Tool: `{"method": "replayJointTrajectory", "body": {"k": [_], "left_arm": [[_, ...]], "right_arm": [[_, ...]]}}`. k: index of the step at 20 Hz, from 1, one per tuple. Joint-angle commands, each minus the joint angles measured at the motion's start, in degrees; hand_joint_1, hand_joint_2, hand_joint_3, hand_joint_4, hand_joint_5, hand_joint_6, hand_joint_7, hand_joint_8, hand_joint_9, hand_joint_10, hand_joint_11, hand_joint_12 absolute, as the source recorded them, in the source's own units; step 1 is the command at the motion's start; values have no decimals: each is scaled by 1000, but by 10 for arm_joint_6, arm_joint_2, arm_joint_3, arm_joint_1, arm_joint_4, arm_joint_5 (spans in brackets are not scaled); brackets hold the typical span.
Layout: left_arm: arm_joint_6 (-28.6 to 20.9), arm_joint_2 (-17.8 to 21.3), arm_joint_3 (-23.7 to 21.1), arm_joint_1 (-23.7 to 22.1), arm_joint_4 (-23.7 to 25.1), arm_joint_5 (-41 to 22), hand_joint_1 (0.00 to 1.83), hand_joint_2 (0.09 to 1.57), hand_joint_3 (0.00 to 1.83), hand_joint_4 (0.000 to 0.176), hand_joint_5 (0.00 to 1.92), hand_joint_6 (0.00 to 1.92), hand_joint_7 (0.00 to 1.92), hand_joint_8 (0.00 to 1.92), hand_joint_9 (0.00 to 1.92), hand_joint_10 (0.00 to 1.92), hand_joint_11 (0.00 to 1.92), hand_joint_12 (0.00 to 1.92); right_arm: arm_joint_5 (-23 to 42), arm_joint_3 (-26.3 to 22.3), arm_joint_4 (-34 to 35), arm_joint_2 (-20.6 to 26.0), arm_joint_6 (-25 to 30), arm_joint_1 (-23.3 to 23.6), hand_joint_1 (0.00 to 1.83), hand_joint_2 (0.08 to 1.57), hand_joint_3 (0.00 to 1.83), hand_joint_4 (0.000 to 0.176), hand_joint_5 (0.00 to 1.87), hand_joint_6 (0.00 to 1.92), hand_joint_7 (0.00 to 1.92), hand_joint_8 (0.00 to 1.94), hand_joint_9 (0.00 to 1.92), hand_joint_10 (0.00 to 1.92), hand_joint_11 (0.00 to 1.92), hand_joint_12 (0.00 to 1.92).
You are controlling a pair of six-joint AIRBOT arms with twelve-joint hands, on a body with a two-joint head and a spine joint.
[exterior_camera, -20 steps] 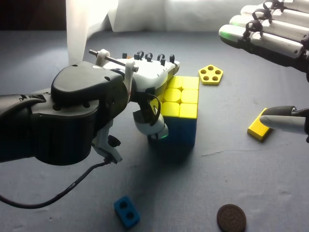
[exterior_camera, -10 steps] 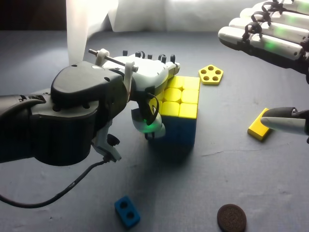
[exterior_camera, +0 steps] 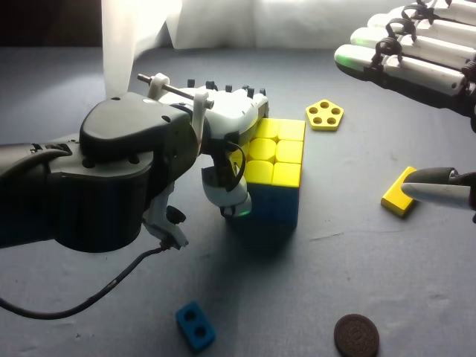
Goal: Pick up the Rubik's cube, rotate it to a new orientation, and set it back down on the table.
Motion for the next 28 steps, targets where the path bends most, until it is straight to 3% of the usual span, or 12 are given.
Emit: {"method": "replayJointTrajectory", "body": {"k": [1, 4, 10, 12, 17, 18, 19, 22, 23, 24, 25, 28], "left_arm": [[2, 4, -2, -9, 20, -1, 1306, 1151, 0, 0, 170, 1460, 104, 1525, 104, 1612, 26, 1798], [2, 10, -9, -20, 19, -2, 1087, 1184, 0, 0, 3, 1556, 0, 1568, 23, 1649, 0, 1774], [68, 30, -21, -63, -41, -2, 1094, 1186, 5, 0, 7, 1546, 0, 1572, 16, 1657, 0, 1760], [84, 40, -30, -78, -63, -3, 1289, 1192, 6, 0, 118, 1475, 68, 1547, 84, 1626, 0, 1797], [131, 53, -52, -113, -116, -12, 1100, 1140, 0, 0, 0, 1586, 0, 1575, 0, 1670, 0, 1753], [132, 55, -55, -118, -120, -14, 1090, 1158, 0, 0, 0, 1573, 0, 1568, 0, 1673, 0, 1766], [132, 55, -58, -123, -123, -16, 1293, 1191, 11, 0, 89, 1501, 61, 1533, 68, 1601, 0, 1764], [132, 55, -66, -130, -131, -20, 1135, 1193, 2, 0, 21, 1544, 1, 1566, 27, 1611, 0, 1724], [132, 54, -68, -132, -132, -21, 1086, 1188, 0, 0, 3, 1549, 0, 1574, 24, 1629, 0, 1731], [132, 54, -70, -133, -133, -21, 1081, 1169, 0, 0, 0, 1575, 0, 1600, 32, 1659, 0, 1750], [132, 54, -71, -134, -133, -22, 1081, 1169, 0, 0, 0, 1575, 0, 1600, 32, 1659, 0, 1750], [132, 52, -71, -135, -133, -22, 1104, 1161, 0, 0, 13, 1531, 0, 1570, 26, 1651, 0, 1734]], "right_arm": [[73, 1, 7, 1, -2, 4, 457, 1191, 0, 0, 74, 16, 117, 7, 119, 11, 0, 496], [73, 0, 7, 0, -8, 1, 405, 1205, 1, 0, 16, 3, 77, 0, 110, 4, 0, 531], [98, 0, 28, -1, -19, -10, 397, 1207, 0, 0, 32, 8, 74, 4, 103, 12, 0, 576], [113, -1, 62, -1, -26, -20, 447, 1200, 0, 0, 47, 10, 99, 6, 120, 17, 0, 539], [127, -31, 119, 8, -98, -51, 405, 1202, 0, 0, 0, 0, 93, 1, 133, 17, 0, 672], [115, -33, 119, 10, -102, -52, 399, 1202, 0, 0, 0, 0, 74, 0, 121, 11, 0, 679], [104, -33, 123, 10, -101, -51, 450, 1193, 0, 0, 15, 4, 96, 7, 130, 23, 0, 494], [68, -34, 128, 14, -89, -42, 391, 1204, 2, 0, 4, 0, 214, 30, 230, 73, 0, 658], [52, -34, 128, 16, -85, -37, 415, 1187, 3, 0, 6, 0, 367, 40, 250, 276, 0, 861], [33, -33, 123, 16, -81, -31, 408, 1185, 1, 0, 22, 3, 535, 169, 150, 1084, 0, 1212], [27, -33, 116, 16, -75, -27, 408, 1185, 1, 0, 22, 3, 535, 169, 150, 1084, 0, 1212], [30, -34, 90, 15, -39, -23, 457, 1180, 2, 0, 17, 3, 204, 1527, 182, 1763, 0, 1889]]}}
